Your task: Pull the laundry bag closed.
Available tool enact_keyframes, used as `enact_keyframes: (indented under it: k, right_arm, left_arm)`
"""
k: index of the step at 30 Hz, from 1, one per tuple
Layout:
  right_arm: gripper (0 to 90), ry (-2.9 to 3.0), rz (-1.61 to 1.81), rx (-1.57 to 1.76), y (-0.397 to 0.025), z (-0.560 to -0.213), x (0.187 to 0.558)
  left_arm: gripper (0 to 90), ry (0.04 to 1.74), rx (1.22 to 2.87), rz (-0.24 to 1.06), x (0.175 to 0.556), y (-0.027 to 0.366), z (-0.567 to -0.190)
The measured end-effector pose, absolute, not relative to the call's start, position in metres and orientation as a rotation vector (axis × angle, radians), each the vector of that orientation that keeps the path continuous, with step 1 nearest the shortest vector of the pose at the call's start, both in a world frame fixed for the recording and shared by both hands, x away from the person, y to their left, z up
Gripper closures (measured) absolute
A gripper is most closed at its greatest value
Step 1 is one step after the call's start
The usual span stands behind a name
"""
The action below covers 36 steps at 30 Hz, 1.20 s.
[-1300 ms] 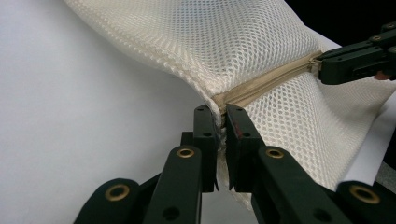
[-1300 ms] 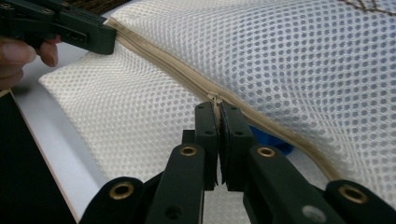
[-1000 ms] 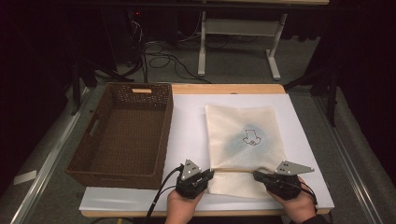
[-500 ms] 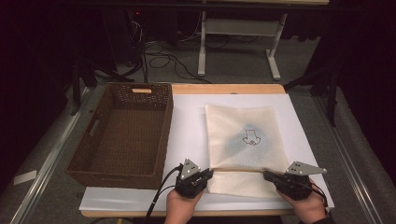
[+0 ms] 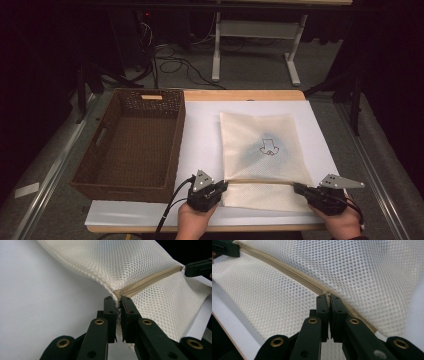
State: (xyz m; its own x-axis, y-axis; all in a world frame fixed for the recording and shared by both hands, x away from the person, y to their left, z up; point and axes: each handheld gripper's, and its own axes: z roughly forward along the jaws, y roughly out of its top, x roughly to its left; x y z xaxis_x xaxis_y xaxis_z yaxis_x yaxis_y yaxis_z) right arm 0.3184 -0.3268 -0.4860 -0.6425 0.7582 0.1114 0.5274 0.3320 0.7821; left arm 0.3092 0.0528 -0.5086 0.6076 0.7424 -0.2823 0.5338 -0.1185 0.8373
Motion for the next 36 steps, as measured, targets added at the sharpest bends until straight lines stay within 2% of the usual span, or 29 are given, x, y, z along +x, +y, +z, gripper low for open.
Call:
enact_keyframes:
  k: [26,36]
  right_arm:
    - [88.4,2.254,1.144,1.262,-0.377,-0.495,0.317]
    - [88.2,2.258,1.112,1.288,-0.376,-0.497,0.318]
  left_arm:
    - [84.5,1.038,1.816,0.25,0.31,0.051,-0.509]
    - [84.3,1.049,1.876,0.236,0.31,0.048,-0.514]
